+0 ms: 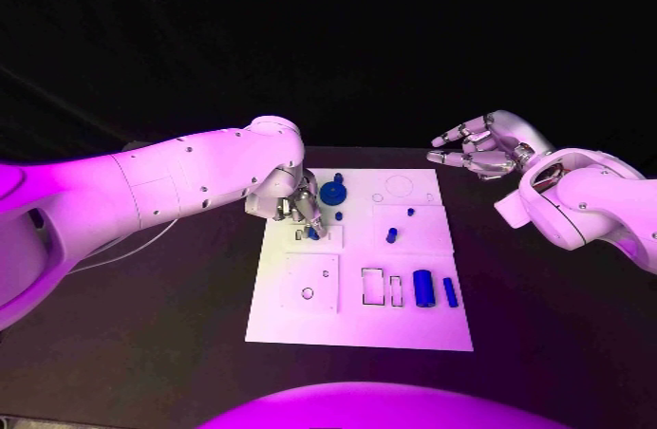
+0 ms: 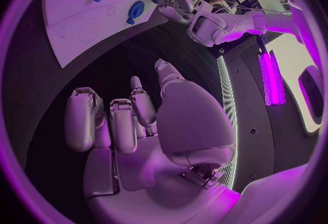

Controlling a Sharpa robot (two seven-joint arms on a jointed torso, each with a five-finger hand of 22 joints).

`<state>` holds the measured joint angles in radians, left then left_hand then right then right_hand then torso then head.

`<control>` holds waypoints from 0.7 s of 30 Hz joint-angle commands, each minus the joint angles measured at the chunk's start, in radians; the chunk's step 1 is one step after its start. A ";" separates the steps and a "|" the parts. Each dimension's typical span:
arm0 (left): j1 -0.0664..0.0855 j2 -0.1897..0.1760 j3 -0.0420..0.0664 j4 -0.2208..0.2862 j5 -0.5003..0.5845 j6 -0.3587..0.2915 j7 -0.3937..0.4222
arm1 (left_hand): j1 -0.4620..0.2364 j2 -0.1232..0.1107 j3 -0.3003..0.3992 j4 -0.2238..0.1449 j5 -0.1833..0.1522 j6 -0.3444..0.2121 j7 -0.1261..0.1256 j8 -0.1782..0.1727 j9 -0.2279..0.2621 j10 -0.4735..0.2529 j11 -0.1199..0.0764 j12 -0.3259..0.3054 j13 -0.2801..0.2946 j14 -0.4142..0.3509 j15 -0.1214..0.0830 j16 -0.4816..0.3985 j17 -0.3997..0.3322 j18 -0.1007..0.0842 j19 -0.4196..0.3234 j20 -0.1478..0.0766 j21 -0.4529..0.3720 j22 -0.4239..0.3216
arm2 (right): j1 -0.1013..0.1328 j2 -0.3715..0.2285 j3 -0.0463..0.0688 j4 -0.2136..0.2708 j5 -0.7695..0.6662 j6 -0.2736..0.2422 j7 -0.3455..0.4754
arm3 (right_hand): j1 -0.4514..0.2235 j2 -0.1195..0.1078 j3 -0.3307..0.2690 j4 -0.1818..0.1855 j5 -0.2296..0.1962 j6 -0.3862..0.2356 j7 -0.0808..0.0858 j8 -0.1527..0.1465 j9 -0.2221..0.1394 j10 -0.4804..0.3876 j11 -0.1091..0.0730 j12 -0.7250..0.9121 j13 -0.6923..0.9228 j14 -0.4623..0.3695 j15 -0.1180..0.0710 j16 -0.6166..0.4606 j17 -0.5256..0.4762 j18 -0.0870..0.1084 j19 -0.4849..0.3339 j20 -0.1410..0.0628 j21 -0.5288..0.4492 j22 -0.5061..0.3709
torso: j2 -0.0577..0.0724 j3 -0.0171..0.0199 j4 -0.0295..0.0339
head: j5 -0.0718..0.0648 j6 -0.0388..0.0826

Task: Assemble the parts on the task board

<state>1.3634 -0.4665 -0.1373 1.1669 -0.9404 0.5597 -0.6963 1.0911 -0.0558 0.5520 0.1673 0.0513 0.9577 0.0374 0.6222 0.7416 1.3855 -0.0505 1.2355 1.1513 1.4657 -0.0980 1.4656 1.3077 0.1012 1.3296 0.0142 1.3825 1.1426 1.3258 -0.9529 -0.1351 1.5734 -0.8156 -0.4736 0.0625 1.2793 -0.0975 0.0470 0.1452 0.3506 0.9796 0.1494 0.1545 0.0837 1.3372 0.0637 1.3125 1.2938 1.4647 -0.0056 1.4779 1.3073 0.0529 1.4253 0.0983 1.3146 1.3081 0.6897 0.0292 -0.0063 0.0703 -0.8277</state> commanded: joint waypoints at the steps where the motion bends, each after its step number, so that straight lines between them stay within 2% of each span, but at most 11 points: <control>1: -0.003 0.002 -0.002 -0.002 -0.011 0.016 -0.007 | -0.018 -0.003 -0.023 0.012 0.001 0.035 -0.024 -0.006 0.002 0.003 -0.002 0.000 -0.001 0.065 -0.006 -0.001 0.106 -0.013 0.003 -0.002 0.002 0.001 | 0.000 0.000 0.000 0.001 -0.009 0.003 0.004 | -0.007 0.007 -0.005 -0.001 0.004 0.001 -0.006 0.003 0.002 0.003 -0.003 0.001 -0.001 0.068 -0.007 -0.006 0.112 0.012 -0.006 -0.003 -0.004 0.089 | 0.000 -0.0003 0.0004 | 0.000 0.000; 21: -0.004 0.004 -0.002 -0.008 -0.010 0.012 -0.006 | -0.053 -0.005 -0.084 0.053 0.001 0.046 -0.026 -0.020 0.011 0.005 -0.003 0.003 0.002 0.066 -0.006 -0.001 0.106 -0.013 0.003 -0.003 0.001 0.001 | 0.000 -0.001 0.000 0.001 -0.009 0.003 0.005 | -0.007 0.006 -0.007 0.000 0.004 0.001 -0.006 0.004 0.001 0.003 -0.003 0.000 -0.002 0.068 -0.007 -0.008 0.110 0.013 -0.007 -0.003 -0.005 0.088 | 0.000 -0.0003 0.0006 | -0.001 0.002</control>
<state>1.3613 -0.4652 -0.1388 1.1593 -0.9440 0.5602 -0.6972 1.0466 -0.0608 0.4732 0.2218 0.0520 0.9990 0.0103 0.6056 0.7515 1.3861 -0.0516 1.2355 1.1525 1.4657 -0.0981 1.4656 1.3075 0.1012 1.3295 0.0142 1.3825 1.1434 1.3258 -0.9532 -0.1351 1.5734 -0.8159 -0.4737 0.0630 1.2793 -0.0975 0.0470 0.1451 0.3506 0.9796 0.1494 0.1544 0.0836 1.3372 0.0637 1.3125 1.2938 1.4647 -0.0056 1.4740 1.3080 0.0529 1.4253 0.0983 1.3146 1.3079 0.6898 0.0289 -0.0058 0.0692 -0.8266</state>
